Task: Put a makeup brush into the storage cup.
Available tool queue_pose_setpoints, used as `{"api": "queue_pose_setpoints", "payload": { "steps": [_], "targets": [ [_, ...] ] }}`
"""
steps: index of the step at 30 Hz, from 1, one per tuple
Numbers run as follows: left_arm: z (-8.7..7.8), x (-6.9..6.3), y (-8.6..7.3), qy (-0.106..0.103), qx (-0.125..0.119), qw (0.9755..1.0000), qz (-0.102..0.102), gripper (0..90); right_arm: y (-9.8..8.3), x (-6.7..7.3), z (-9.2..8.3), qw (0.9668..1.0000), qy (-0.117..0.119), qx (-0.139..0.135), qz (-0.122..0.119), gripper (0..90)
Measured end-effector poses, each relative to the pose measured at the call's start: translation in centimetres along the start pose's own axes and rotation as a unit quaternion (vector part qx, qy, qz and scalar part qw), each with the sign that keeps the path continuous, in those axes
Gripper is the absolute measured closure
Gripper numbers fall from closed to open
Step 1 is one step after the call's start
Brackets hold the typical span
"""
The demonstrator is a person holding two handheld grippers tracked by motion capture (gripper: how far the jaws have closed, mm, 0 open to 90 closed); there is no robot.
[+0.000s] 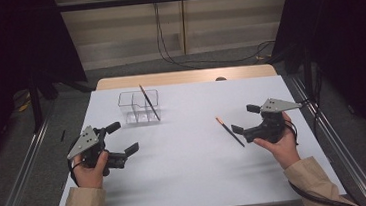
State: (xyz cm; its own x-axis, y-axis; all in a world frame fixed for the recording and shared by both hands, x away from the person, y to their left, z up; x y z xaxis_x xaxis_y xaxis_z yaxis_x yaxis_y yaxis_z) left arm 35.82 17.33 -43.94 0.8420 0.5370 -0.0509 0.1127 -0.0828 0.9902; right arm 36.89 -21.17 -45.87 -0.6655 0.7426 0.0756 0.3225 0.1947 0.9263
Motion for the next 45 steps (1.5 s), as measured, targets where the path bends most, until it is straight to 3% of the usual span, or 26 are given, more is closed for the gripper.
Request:
{"api": "queue_pose_setpoints", "payload": {
  "steps": [8,18,30,45],
  "targets": [
    [0.0,0.1,-0.2,0.003,0.005,1.0,-0.001,0.0,0.1,-0.5,0.8,0.9999,-0.001,0.016,0.005,0.9],
    [-0.2,0.1,-0.3,0.003,0.009,0.9999,0.004,0.0,-0.1,-0.5,1.9,0.9982,0.004,0.06,0.002,1.2],
    [-0.1,0.1,-0.4,0.003,0.009,1.0,0.001,0.0,-1.3,-0.5,3.1,0.9922,0.009,0.124,0.008,0.9],
    [0.3,0.1,-0.3,0.0,0.009,1.0,0.003,0.0,-1.0,-0.7,3.0,0.9911,0.008,0.133,0.003,0.8]
  ]
}}
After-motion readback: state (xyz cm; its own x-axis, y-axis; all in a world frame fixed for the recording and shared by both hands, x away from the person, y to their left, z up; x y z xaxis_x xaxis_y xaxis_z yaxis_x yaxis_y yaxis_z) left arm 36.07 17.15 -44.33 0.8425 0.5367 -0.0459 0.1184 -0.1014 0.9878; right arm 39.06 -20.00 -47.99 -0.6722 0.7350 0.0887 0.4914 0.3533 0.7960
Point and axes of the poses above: each handheld gripper's, and its own axes: z roughly forward along the jaws, y roughly out of its top, x roughly to its left, the point moved 8 cm from there along z, roughly forward along the jaws
